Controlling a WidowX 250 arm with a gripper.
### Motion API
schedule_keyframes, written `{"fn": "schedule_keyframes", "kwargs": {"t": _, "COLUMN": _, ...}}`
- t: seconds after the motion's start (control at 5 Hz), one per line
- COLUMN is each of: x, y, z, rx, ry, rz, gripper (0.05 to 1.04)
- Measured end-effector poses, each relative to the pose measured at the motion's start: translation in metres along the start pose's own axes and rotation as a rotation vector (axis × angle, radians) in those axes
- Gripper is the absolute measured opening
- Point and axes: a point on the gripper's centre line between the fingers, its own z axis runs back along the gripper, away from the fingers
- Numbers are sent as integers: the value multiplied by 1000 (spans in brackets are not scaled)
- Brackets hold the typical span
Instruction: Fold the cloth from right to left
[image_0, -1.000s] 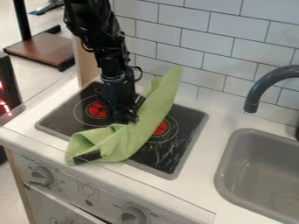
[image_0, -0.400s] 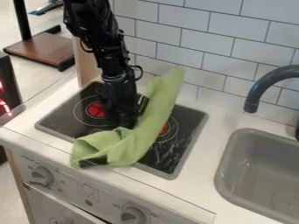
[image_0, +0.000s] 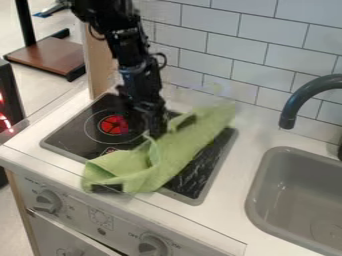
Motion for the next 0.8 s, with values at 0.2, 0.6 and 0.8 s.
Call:
{"fn": "schedule_keyframes", "kwargs": {"t": 0.2, "x": 8, "y": -5, "z": 30, "rx": -6, "ry": -32, "rz": -50, "gripper": 999}}
{"fn": "schedule_keyframes", "kwargs": {"t": 0.6, "x": 7, "y": 1, "z": 80, "rx": 15, "ry": -143, "rz": -46, "gripper": 999}}
{"fn": "schedule_keyframes", "kwargs": {"t": 0.8, "x": 7, "y": -1, "z": 85, "rx": 20, "ry": -153, "rz": -61, "gripper": 999}}
